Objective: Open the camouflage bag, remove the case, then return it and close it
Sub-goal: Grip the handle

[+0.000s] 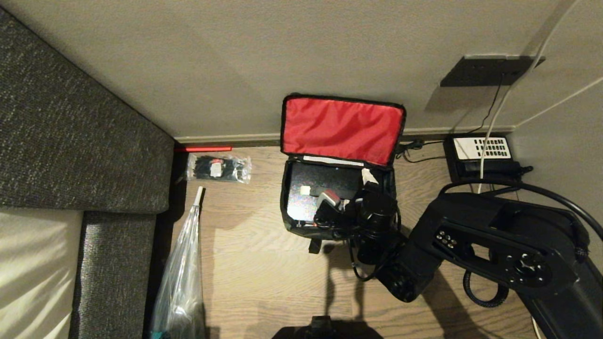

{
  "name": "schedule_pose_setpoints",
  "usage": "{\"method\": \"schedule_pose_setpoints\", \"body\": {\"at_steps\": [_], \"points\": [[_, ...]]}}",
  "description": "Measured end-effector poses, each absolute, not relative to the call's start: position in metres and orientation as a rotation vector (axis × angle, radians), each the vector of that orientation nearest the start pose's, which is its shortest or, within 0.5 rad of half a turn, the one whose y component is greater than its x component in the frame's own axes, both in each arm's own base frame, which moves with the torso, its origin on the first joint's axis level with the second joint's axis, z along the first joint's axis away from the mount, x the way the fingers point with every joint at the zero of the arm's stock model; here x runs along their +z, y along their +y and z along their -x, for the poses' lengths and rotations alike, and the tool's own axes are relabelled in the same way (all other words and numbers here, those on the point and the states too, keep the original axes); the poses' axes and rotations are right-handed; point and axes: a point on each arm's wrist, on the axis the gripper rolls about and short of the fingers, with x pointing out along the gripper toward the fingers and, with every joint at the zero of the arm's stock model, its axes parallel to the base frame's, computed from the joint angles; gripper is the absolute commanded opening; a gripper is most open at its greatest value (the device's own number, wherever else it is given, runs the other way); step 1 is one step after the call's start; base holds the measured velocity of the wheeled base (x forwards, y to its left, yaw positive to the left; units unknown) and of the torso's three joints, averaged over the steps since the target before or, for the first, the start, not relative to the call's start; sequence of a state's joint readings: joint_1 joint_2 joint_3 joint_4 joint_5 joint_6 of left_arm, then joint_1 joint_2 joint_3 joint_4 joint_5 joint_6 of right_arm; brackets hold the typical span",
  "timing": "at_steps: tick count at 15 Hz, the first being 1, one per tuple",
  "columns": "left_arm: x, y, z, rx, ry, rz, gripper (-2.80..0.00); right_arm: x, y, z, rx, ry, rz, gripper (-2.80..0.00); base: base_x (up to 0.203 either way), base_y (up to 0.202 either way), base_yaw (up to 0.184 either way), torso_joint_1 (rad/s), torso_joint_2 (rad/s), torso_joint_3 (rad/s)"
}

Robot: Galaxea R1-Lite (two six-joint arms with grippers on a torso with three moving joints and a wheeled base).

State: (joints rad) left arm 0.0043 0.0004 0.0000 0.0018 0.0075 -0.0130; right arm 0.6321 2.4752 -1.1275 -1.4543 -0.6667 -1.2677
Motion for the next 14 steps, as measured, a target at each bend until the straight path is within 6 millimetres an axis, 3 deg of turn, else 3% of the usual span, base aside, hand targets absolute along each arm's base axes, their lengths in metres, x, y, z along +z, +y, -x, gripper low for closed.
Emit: {"method": "schedule_pose_setpoints", "body": {"at_steps": [7, 14], "points": [[0.075, 0.000, 0.023, 0.012, 0.002, 0.013, -2.80, 0.029, 0.246, -0.376, -0.087, -0.038, 1.207, 0.00, 0.000, 0.000, 0.000, 0.000, 0.00, 0.000], [0.075, 0.000, 0.023, 0.011, 0.002, 0.013, -2.80, 0.035, 0.244, -0.396, -0.127, -0.090, 1.192, 0.00, 0.000, 0.000, 0.000, 0.000, 0.00, 0.000]]}}
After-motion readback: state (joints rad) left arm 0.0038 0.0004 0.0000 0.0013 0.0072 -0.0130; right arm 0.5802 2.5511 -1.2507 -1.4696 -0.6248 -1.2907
